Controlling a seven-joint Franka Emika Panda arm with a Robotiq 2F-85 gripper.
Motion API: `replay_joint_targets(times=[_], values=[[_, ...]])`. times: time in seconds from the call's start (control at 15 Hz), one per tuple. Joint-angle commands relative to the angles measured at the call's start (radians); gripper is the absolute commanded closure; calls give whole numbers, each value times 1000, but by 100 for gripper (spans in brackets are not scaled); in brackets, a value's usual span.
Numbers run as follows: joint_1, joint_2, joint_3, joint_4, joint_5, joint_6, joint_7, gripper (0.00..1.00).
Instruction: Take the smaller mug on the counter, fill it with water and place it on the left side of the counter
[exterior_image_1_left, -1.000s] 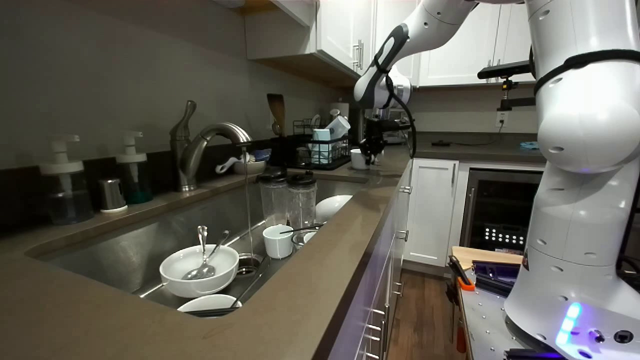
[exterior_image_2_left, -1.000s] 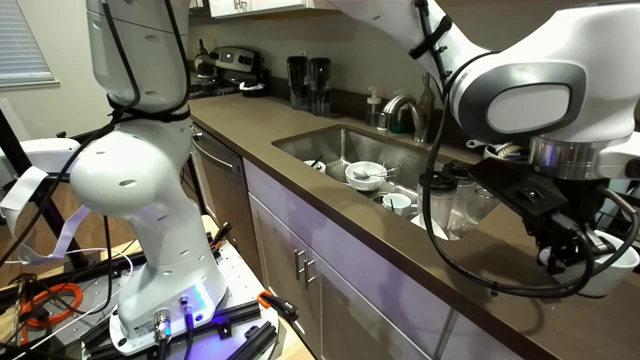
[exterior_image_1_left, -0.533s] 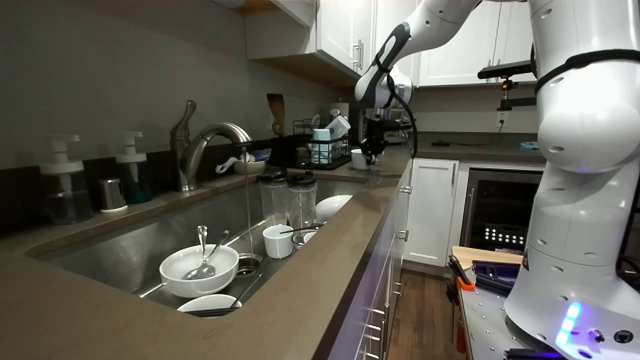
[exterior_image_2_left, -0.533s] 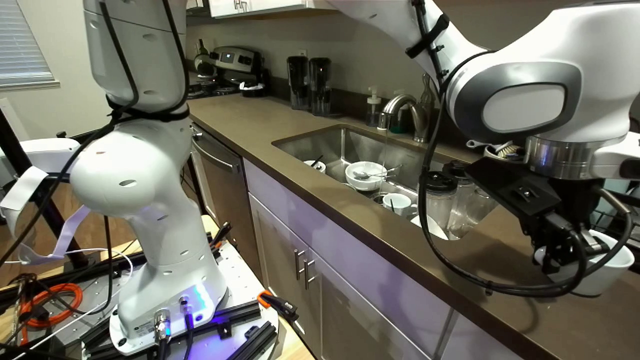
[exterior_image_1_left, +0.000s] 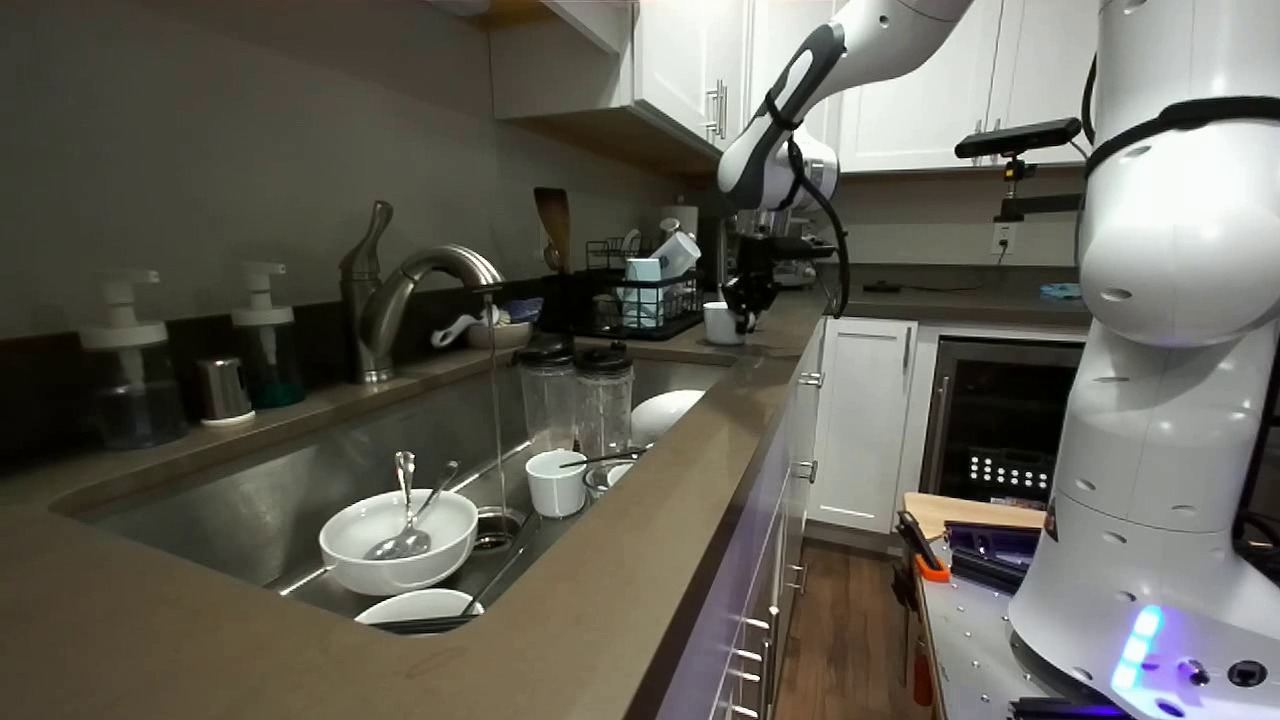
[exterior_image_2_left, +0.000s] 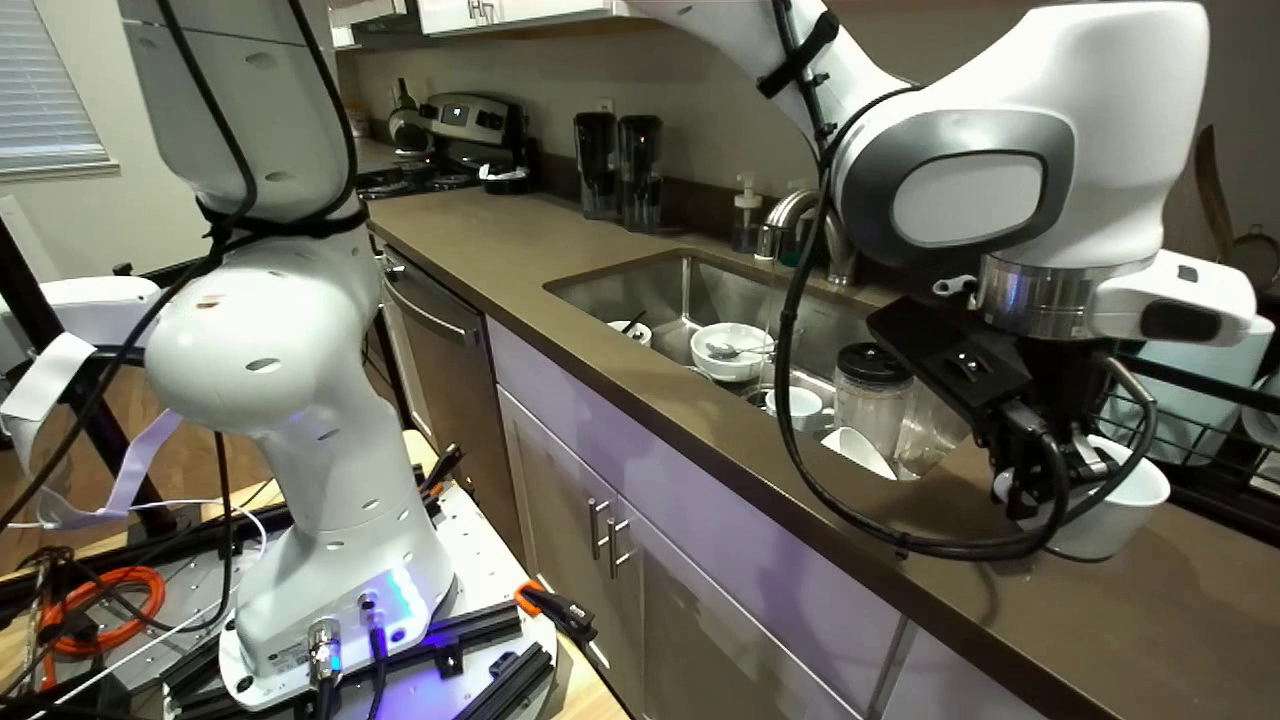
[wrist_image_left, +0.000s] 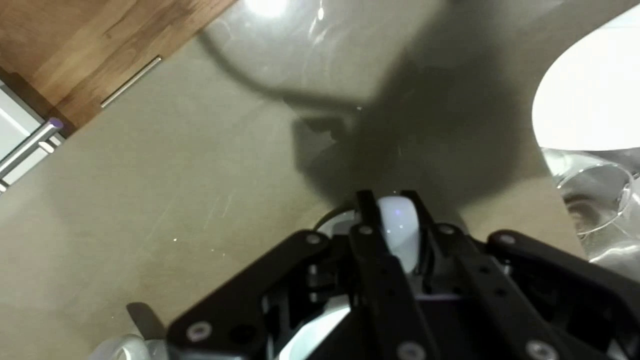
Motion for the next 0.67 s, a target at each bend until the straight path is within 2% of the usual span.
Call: replay_joint_targets(times=[0.0,0.33,0.6], values=[[38,-114,-7,-101,-77,-4,38,96],[73,-202,2,-168,-164,-24,81,96],[87,-257,8,-180,-198,-64,92,96]])
